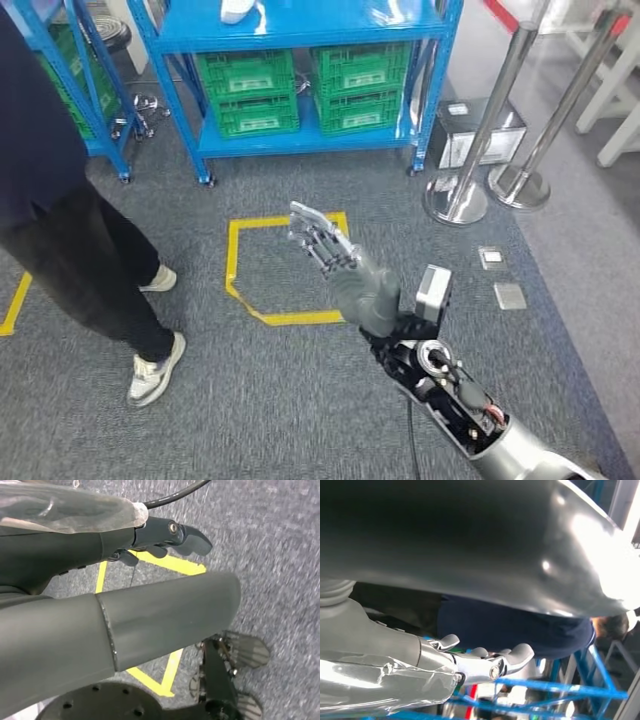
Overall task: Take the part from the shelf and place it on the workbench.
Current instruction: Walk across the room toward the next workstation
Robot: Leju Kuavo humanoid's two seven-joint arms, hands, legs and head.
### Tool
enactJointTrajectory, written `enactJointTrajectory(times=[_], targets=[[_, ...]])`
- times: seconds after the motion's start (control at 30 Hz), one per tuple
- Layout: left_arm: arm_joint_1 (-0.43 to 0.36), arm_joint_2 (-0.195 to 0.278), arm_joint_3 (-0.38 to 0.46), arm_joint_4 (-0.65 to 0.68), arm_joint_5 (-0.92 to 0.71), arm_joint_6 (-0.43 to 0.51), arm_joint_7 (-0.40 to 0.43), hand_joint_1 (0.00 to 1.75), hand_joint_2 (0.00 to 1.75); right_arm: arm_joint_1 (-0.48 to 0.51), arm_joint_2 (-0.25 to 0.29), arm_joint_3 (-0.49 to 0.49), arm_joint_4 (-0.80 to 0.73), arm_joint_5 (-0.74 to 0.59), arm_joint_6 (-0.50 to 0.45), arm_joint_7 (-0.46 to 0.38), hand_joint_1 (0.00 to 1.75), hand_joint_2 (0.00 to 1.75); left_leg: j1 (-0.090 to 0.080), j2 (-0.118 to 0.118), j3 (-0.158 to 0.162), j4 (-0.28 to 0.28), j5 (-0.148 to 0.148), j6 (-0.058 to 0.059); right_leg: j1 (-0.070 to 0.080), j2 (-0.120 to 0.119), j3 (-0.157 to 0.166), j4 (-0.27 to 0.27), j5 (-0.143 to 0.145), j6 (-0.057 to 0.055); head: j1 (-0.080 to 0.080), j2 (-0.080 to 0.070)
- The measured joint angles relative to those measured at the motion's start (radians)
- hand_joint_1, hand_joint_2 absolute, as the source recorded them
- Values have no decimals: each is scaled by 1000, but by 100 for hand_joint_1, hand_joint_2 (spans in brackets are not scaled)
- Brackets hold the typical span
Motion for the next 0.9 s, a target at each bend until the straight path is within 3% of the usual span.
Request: enactJointTrajectory(times=[0.07, 0.1, 0.13, 0.17, 0.2, 0.23, 0.27, 0.33, 0.37, 0.43, 0.5, 0.6, 0.63, 0.67, 0.7, 0.77, 0.8, 0.83, 0.9], targets=[[0, -1, 0, 0, 0, 0, 0, 0, 0, 1, 0, -3, 1, 0, 0, 0, 0, 0, 3, 2, 9, -2, 0, -2, -2, 1, -67, 123, -65, 8, 7, 0], [0, -1, 0, 0, 0, 0, 0, 0, 0, 3, 0, -4, 1, 0, 0, 0, 0, 0, 3, 2, 10, -1, -1, -5, -4, 0, -103, 184, -89, 11, 11, 0], [1, -1, 0, 0, 0, 0, 0, 0, 0, 4, 0, -4, 2, 0, 0, 0, 0, 0, 5, 2, 13, 0, -4, -8, -7, 0, -126, 217, -94, 16, 13, 0], [1, -2, 0, 0, 0, 0, 1, 0, 0, 5, 0, -4, 3, 0, 0, 0, 0, 0, 8, 1, 18, 1, -9, -13, -11, 0, -129, 211, -77, 21, 14, 0], [2, -3, -1, 0, 0, 0, 1, 0, 0, 5, 0, -4, 4, 0, 0, 0, 0, 0, 12, 1, 25, 4, -15, -19, -15, -1, -110, 163, -41, 27, 16, 0], [3, -4, -1, 0, 1, 0, 1, 0, 0, 5, -1, -5, 4, 0, 0, 0, 0, 0, 16, 0, 34, 7, -24, -27, -20, -4, -79, 88, 4, 32, 20, 0], [2, -3, -1, 0, 1, 1, 2, 0, 0, 5, -1, -5, 6, 0, 0, 0, 0, 0, 20, 0, 42, 10, -32, -35, -20, -5, -51, 19, 28, 33, 24, 0], [1, -2, -1, 1, 2, 2, 2, 0, 0, 6, -2, -6, 7, 0, 0, 0, 0, 0, 21, 1, 49, 14, -45, -51, -16, -8, -18, -55, 37, 16, 29, 0], [0, -2, -1, 1, 2, 2, 2, 0, 0, 6, -2, -6, 7, 0, 0, 0, 0, 0, 20, 3, 51, 15, -46, -59, -12, -6, -15, -58, 25, 0, 27, 0], [-1, -4, -1, 0, 3, 3, 3, 0, 0, 8, -2, -6, 8, 0, 0, 0, 0, 0, 23, 4, 48, 37, -38, -71, -9, 2, 2, -62, 30, -25, 20, 0], [-2, -6, -2, 0, 3, 3, 3, 0, 0, 6, -2, -6, 8, 0, 0, 0, 0, 0, 26, 0, -2, 126, -39, -74, -7, 8, 21, -69, 24, -40, 11, 0], [-2, -6, -2, 0, 3, 4, 3, 0, 0, 6, -2, -5, 8, 0, -1, 0, 0, 0, 19, -10, -150, 326, -111, -66, 3, 11, 37, -72, 9, -56, -3, 0], [0, -6, -2, 0, 3, 5, 3, 0, 0, 7, -2, -5, 8, 0, -1, 0, 0, 0, 15, -12, -186, 359, -128, -61, 8, 14, 43, -73, 2, -59, -6, 0], [3, -6, -2, 0, 3, 6, 3, 0, 0, 7, -2, -5, 8, 0, -1, 0, 0, 0, 10, -13, -203, 357, -124, -54, 13, 17, 51, -73, -4, -62, -7, 0], [5, -6, -2, 0, 3, 6, 3, 0, 0, 7, -2, -5, 8, 0, -1, 0, 0, 0, 4, -14, -199, 318, -94, -44, 16, 20, 59, -73, -11, -63, -7, 0], [5, -4, -2, 0, 3, 6, 3, 0, 0, 7, -2, -5, 8, 0, -1, 0, 0, 0, -15, -16, -148, 173, -1, -21, 19, 24, 76, -73, -23, -62, -8, 0], [4, -2, -2, 1, 3, 7, 3, 0, 0, 7, -2, -5, 8, 0, -1, 1, 0, 0, -25, -18, -124, 114, 21, -11, 19, 27, 82, -75, -28, -59, -8, 0], [2, 0, -2, 1, 4, 7, 3, 0, 0, 7, -2, -5, 8, 0, -2, 2, 0, 0, -33, -20, -108, 75, 27, -4, 17, 29, 86, -79, -33, -55, -9, 0], [0, 4, -2, 1, 4, 8, 3, 0, 0, 8, -2, -5, 7, 1, -4, 3, 0, 0, -39, -26, -94, 49, 11, 6, 15, 32, 92, -75, -27, -43, -10, 0]])
